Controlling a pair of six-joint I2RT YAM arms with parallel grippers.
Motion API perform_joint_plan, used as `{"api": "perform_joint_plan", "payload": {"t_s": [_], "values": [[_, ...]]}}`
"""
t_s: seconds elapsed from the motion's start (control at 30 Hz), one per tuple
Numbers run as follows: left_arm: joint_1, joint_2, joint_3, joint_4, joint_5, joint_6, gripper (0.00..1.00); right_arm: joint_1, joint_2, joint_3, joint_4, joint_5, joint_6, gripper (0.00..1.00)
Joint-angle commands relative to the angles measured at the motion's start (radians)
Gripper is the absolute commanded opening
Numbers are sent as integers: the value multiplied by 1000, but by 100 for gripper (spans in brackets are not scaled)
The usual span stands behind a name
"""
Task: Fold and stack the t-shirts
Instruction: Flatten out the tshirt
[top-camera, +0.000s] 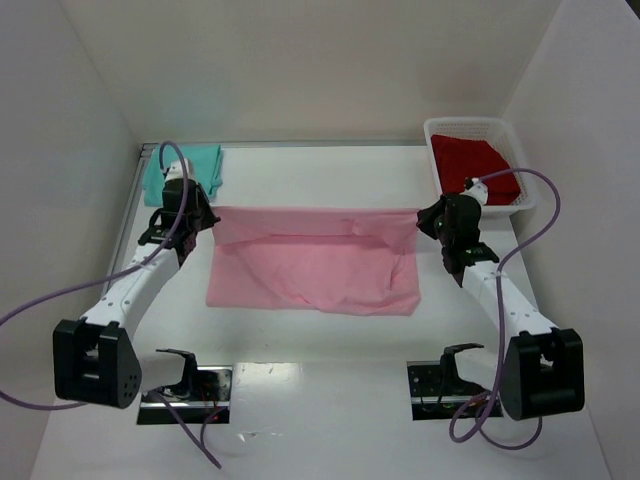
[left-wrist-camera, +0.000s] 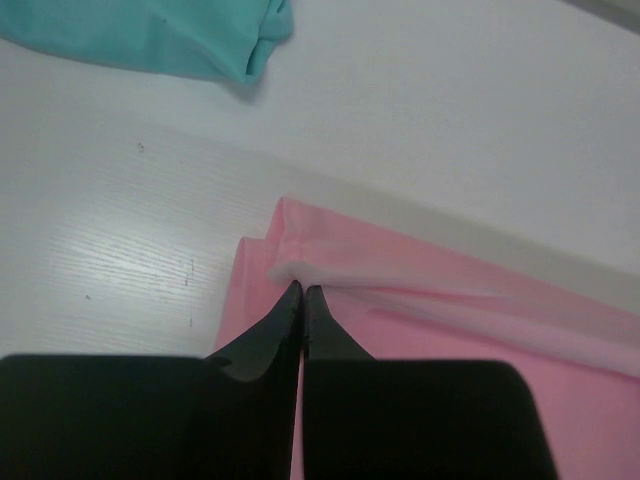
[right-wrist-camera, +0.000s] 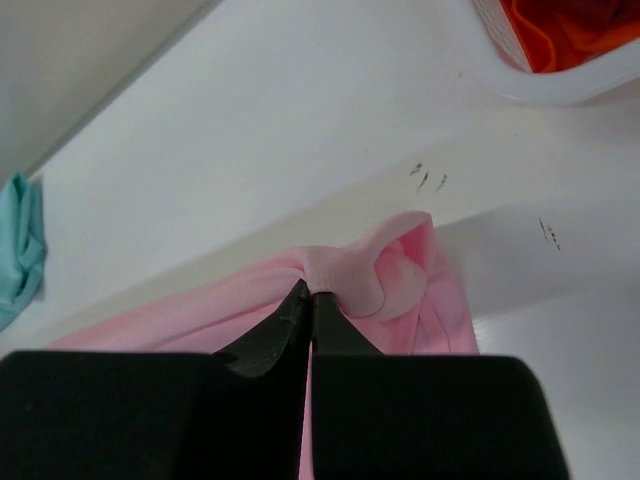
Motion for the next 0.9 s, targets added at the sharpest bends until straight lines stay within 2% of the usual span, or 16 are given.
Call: {"api": "perform_joint_plan", "payload": {"t_s": [0.0,0.13,0.23,0.33,0.4,0.5,0.63,0.67,0.73,0.77,0.8,0.87], "values": [[-8,80,25,72,-21,29,0,-11,81,34,77,44,-49,1],[-17,177,50,103,12,63,0,-11,158,72,86,19,-59,2],[-17,215,72,115,21,83,0,-11,189,98,86,19,-59,6],[-17,286,95,115,21,94,0,-11,245,120,96,19,-68,14],[-17,307,105,124,30,94,0,-11,268,120,96,-2,-81,23],[-17,332,105,135,39,103,0,-11,279,120,105,-25,-92,29],[-17,343,115,135,39,112,0,-11,279,96,140,-48,-92,43],[-17,352,115,144,39,112,0,-11,279,95,140,-48,-92,60],[-17,352,115,145,39,112,0,-11,279,95,151,-61,-92,63],[-17,352,115,145,39,112,0,-11,279,95,151,-71,-103,69],[-17,352,115,145,39,112,0,-11,279,86,151,-71,-103,69],[-17,352,115,145,39,112,0,-11,279,77,177,-82,-103,76]]}}
